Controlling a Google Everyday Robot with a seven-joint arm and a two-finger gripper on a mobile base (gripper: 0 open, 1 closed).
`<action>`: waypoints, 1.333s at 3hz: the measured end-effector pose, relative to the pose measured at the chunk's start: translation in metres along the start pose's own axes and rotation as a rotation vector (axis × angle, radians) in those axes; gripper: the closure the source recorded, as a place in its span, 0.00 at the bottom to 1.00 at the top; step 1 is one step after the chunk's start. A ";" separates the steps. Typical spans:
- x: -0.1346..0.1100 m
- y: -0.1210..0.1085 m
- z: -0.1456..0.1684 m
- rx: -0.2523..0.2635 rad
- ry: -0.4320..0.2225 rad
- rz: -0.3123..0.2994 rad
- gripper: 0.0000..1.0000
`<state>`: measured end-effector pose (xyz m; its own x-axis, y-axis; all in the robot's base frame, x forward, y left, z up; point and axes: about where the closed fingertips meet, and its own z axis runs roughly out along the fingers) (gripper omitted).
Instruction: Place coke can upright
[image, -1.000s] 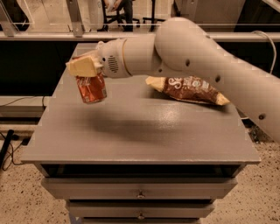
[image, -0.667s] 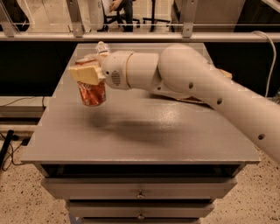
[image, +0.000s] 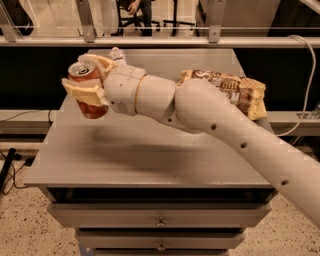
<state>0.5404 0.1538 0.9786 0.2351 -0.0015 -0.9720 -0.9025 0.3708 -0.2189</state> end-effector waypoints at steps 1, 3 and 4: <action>0.002 0.012 0.005 -0.025 -0.017 -0.057 1.00; 0.031 0.011 0.001 -0.022 0.017 -0.027 1.00; 0.043 0.010 -0.001 -0.026 0.004 0.017 0.84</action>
Offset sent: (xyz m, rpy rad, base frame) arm -0.0013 0.0038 -0.0382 -0.0677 -0.0276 0.0047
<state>0.5412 0.1564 0.9341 0.2181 0.0010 -0.9759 -0.9156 0.3462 -0.2043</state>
